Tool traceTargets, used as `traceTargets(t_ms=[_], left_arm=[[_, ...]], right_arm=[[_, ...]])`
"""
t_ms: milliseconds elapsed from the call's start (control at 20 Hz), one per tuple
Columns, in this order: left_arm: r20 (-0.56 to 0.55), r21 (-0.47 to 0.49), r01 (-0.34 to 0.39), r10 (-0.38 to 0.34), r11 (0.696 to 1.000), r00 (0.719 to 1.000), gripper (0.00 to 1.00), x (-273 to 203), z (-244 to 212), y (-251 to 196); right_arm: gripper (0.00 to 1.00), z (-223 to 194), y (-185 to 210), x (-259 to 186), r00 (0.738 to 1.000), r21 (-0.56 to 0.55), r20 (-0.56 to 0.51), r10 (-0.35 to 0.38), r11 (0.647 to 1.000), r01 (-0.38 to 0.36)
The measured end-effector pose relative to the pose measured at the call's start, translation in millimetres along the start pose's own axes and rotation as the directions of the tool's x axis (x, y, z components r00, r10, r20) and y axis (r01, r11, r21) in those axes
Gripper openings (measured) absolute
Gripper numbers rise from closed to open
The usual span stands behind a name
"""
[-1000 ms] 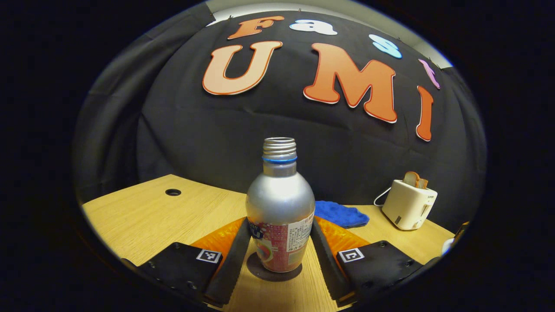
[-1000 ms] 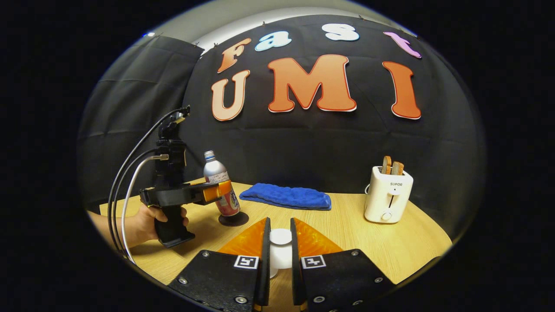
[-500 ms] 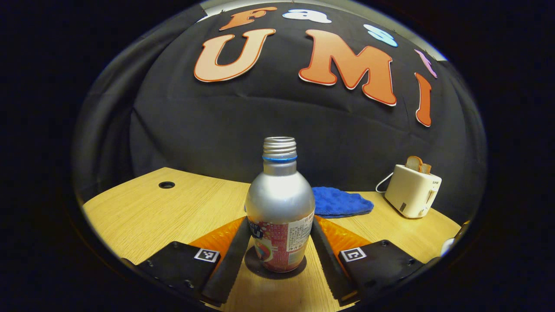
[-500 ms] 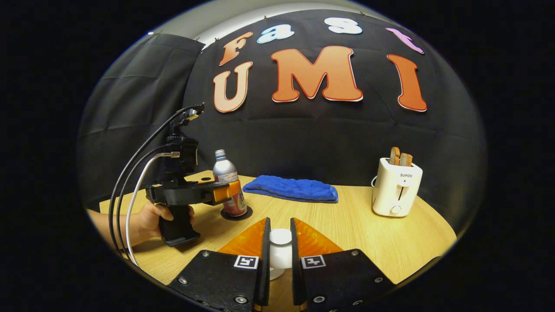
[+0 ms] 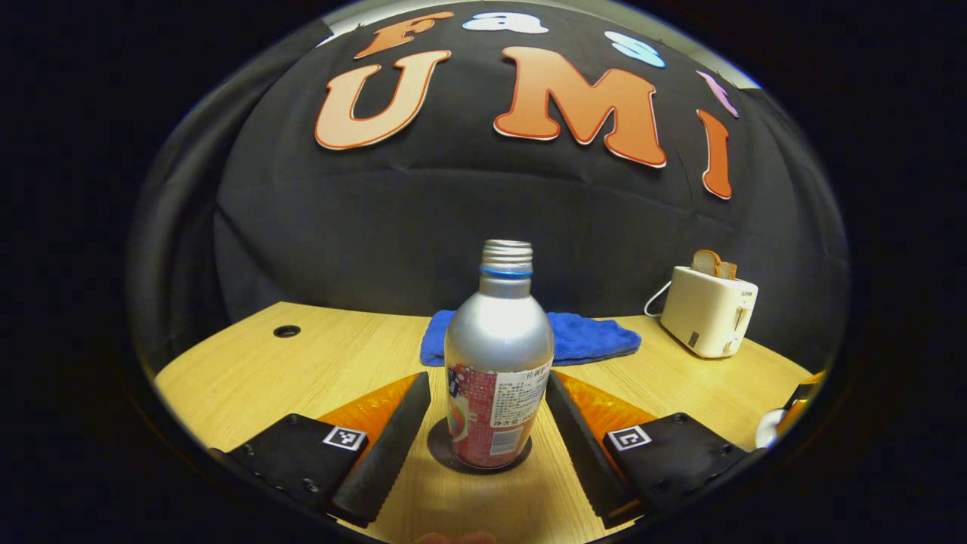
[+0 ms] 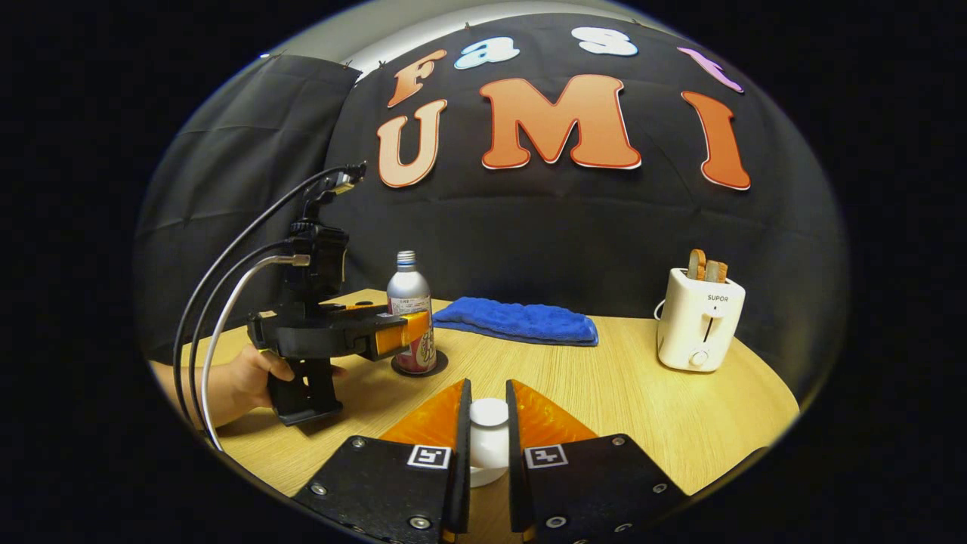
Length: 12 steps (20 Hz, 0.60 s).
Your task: Open the teacup lid with one hand, grasp the water bottle and pour water into the teacup with the other hand; after pouring, place the water bottle on the coaster and then close the teacup lid.
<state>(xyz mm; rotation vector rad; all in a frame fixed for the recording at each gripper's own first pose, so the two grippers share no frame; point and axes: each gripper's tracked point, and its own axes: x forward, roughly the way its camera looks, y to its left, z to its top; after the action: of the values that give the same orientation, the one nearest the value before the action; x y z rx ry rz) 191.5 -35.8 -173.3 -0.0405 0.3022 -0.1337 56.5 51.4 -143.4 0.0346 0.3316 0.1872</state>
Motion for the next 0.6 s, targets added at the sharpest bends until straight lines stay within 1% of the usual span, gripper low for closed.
traceTargets(t_ms=[100, 200, 450, 600], left_arm=[[0.015, 0.035, 0.001, -0.001, 0.999, 1.000, 1.00, -10.5, 3.0, -2.5], [0.027, 0.051, 0.006, -0.007, 0.999, 1.000, 1.00, -19.5, 5.4, -4.9], [0.063, 0.075, 0.014, -0.019, 0.997, 0.998, 1.00, -48.1, 12.3, -10.7], [0.088, 0.064, 0.022, -0.028, 0.998, 0.996, 1.00, -64.3, 19.6, -12.1]], right_arm=[[0.22, -1.2, 4.3, 1.9, 1.000, 0.000, 0.002, 0.007, 1.000, -0.007], [0.21, -4.2, 9.3, 4.3, 1.000, -0.001, 0.002, 0.016, 1.000, -0.016], [0.21, -12.9, 19.2, 9.7, 0.999, -0.007, -0.007, 0.031, 0.999, -0.031], [0.21, -23.2, 24.5, 14.3, 0.999, -0.009, -0.018, 0.041, 0.999, -0.041]])
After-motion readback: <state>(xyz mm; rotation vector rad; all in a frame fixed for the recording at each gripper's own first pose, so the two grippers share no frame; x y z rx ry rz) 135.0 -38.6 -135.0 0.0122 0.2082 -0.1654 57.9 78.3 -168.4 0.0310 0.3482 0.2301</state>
